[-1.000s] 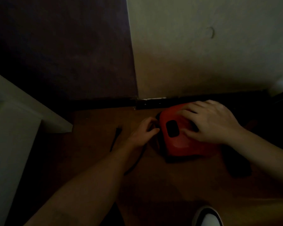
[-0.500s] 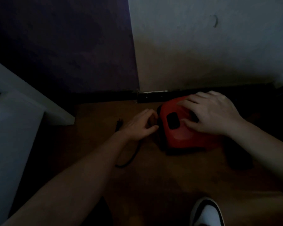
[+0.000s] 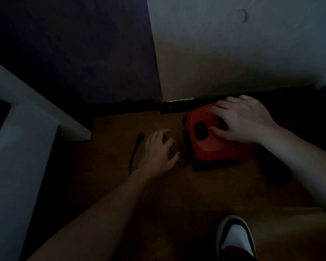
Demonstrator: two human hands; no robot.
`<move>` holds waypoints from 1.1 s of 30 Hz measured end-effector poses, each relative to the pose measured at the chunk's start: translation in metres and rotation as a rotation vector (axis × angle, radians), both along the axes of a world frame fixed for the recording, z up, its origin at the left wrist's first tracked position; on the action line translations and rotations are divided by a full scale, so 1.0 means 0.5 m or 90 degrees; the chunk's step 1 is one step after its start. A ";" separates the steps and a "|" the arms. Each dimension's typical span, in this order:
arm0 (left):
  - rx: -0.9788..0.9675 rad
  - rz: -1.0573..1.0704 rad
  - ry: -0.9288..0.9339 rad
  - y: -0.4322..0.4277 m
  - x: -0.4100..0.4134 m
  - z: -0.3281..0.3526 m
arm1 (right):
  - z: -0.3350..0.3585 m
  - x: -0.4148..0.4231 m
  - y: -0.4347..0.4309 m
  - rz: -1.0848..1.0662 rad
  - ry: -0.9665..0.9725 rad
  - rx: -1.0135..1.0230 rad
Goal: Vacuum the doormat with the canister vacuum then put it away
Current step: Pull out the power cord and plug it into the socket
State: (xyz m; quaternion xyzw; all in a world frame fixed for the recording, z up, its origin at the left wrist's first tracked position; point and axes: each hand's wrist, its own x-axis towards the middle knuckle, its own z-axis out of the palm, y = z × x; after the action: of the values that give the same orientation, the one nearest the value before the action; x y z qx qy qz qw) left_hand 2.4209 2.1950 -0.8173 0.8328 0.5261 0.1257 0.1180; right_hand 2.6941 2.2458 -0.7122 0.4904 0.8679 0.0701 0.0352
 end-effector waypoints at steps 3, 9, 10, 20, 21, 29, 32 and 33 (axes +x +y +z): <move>0.075 -0.152 0.087 -0.013 0.011 -0.009 | 0.000 -0.002 -0.001 -0.006 -0.005 0.002; -0.030 -0.173 0.339 -0.016 0.028 -0.043 | 0.002 -0.005 -0.002 -0.007 -0.006 0.008; -0.036 -0.165 0.365 -0.012 0.024 -0.050 | 0.002 -0.005 -0.002 -0.005 -0.009 0.012; -0.286 0.053 0.079 0.003 -0.009 -0.110 | -0.008 -0.003 0.002 -0.001 -0.001 0.031; -0.313 0.071 0.062 0.002 -0.008 -0.109 | -0.009 -0.003 0.003 0.000 -0.001 0.035; -0.446 0.223 -0.105 0.011 0.019 -0.140 | -0.013 -0.003 0.005 0.004 0.017 0.041; -0.411 0.273 -0.207 0.028 0.044 -0.136 | -0.015 0.000 0.005 0.003 0.030 0.051; -0.418 0.291 -0.280 0.036 0.049 -0.136 | -0.016 0.000 0.005 0.002 0.029 0.053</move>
State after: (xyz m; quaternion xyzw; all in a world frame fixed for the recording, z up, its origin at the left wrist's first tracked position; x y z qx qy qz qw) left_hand 2.4452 2.2129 -0.8852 0.5671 0.6711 0.1487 0.4539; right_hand 2.6943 2.2486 -0.7204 0.4915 0.8656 0.0952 -0.0052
